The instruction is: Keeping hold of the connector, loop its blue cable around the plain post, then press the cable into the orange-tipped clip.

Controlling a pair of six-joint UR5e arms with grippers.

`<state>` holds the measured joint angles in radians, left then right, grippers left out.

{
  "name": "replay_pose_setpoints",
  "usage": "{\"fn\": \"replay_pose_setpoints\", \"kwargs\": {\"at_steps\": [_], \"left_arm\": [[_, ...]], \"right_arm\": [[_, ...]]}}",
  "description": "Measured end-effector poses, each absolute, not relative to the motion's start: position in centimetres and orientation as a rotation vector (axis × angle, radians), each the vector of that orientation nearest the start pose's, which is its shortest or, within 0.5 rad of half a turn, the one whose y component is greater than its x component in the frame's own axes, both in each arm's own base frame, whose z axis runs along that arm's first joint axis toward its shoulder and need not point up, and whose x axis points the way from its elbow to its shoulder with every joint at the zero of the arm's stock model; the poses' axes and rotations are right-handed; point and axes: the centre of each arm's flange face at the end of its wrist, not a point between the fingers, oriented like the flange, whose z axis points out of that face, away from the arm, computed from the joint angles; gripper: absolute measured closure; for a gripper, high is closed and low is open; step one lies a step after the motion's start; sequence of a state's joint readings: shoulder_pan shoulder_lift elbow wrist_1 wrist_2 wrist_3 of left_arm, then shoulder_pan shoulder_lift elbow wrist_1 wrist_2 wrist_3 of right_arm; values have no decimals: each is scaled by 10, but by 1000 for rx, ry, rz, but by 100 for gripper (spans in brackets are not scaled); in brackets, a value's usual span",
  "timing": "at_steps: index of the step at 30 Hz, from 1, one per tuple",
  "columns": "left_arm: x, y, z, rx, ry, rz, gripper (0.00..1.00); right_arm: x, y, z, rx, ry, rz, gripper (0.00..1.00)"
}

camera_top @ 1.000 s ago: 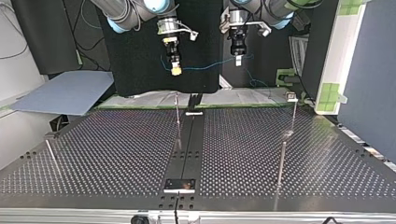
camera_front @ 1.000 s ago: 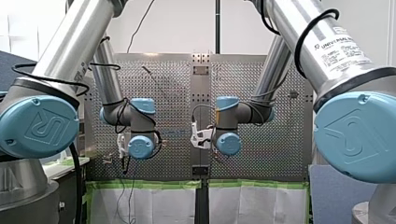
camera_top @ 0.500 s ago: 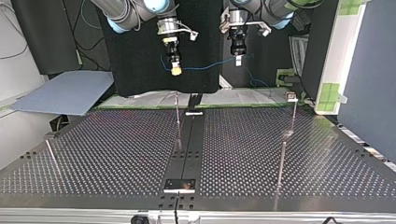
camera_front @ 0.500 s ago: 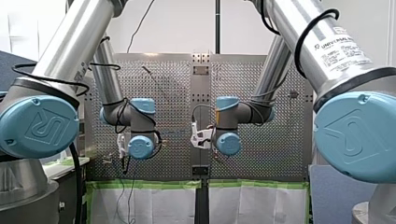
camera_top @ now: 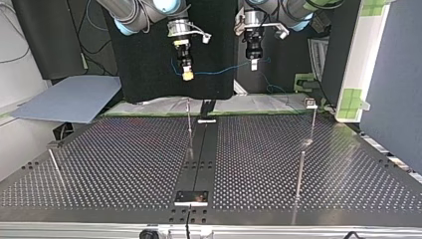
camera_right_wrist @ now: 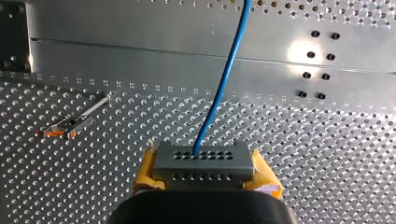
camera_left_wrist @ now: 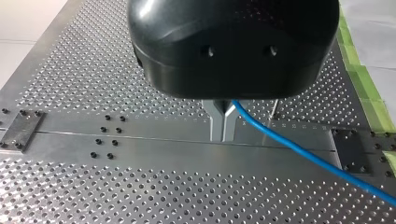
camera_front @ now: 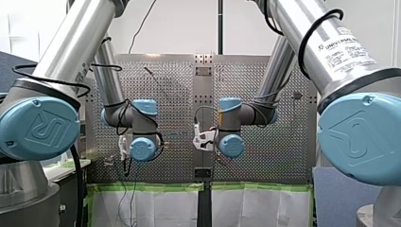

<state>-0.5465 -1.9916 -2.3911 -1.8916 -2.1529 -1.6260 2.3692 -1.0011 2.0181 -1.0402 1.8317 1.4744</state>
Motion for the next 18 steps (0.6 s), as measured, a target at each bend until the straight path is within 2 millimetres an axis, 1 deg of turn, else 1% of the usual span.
{"fn": "replay_pose_setpoints", "kwargs": {"at_steps": [4, 6, 8, 14, 16, 18], "left_arm": [[288, -267, 80, -74, 1563, -18, 100], [287, -264, 76, -71, 1578, -7, 100], [285, -261, 71, -65, 1596, 5, 100], [283, -258, 66, -60, 1613, 17, 100], [283, -258, 66, -60, 1614, 17, 100], [283, -258, 66, -60, 1614, 17, 100]], "right_arm": [[458, -296, 89, 1590, -811, 1544, 100], [457, -296, 89, 1592, -810, 1542, 100], [454, -297, 84, 1606, -813, 1526, 100], [444, -294, 52, 1696, -837, 1440, 100], [442, -292, 44, 1716, -842, 1423, 100], [441, -292, 41, 1724, -844, 1415, 100]]}}
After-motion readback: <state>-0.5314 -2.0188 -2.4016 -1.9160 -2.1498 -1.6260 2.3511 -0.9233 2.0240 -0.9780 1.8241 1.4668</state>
